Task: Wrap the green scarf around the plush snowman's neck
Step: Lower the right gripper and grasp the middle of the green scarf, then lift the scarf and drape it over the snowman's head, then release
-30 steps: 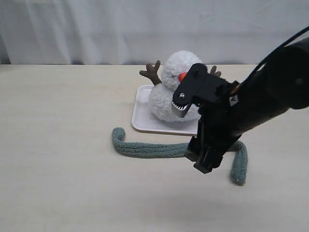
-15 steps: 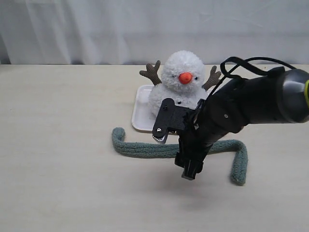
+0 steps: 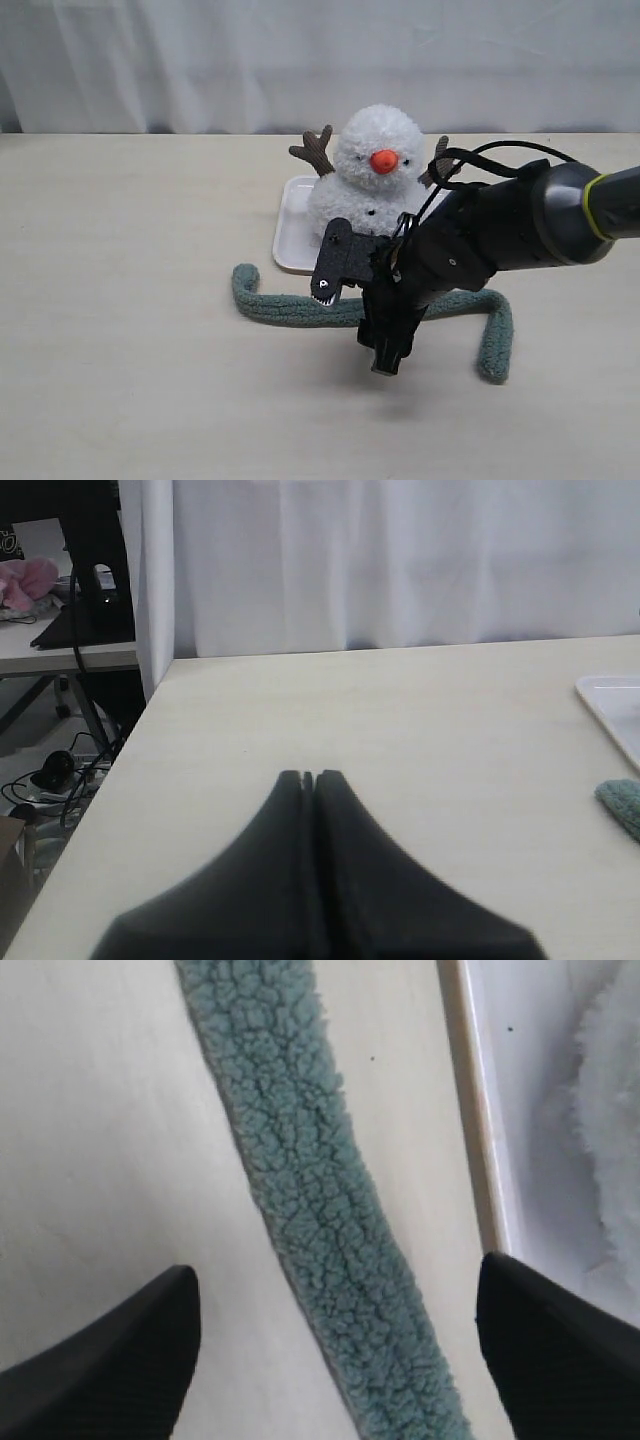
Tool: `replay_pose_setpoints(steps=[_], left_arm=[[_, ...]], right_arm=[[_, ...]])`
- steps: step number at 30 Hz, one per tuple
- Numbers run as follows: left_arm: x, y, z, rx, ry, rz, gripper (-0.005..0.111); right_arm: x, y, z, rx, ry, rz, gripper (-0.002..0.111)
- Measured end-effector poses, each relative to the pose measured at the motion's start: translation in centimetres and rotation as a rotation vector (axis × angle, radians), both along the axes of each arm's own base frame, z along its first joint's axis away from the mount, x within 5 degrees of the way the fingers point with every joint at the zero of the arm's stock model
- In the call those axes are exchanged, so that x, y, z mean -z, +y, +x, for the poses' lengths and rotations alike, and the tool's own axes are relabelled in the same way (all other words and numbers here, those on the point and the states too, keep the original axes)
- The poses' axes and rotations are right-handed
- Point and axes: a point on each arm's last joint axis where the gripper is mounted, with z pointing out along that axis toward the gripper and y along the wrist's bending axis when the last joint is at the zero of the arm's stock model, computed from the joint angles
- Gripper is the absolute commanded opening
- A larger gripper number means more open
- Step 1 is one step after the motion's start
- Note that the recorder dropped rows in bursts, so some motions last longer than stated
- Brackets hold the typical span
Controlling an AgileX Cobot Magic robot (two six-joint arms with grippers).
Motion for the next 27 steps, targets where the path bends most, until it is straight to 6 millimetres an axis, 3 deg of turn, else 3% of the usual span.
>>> replay_pose_setpoints(steps=[5, 7, 12, 14, 22, 27], left_arm=[[0.0, 0.0, 0.0, 0.000, 0.000, 0.000, 0.000], [0.0, 0.0, 0.0, 0.000, 0.000, 0.000, 0.000], [0.0, 0.0, 0.0, 0.000, 0.000, 0.000, 0.000], [0.0, 0.0, 0.0, 0.000, 0.000, 0.000, 0.000], [0.0, 0.0, 0.0, 0.000, 0.000, 0.000, 0.000], [0.0, 0.0, 0.0, 0.000, 0.000, 0.000, 0.000]], right_arm=[[1.2, 0.3, 0.3, -0.039, 0.009, -0.019, 0.071], [1.4, 0.6, 0.6, -0.059, -0.014, -0.003, 0.066], [2.0, 0.7, 0.7, -0.073, -0.017, 0.000, 0.018], [2.4, 0.7, 0.7, -0.123, -0.015, -0.030, 0.004], [1.4, 0.1, 0.1, -0.147, 0.016, -0.090, 0.004], [-4.2, 0.6, -1.1, -0.188, -0.105, -0.058, 0.004]])
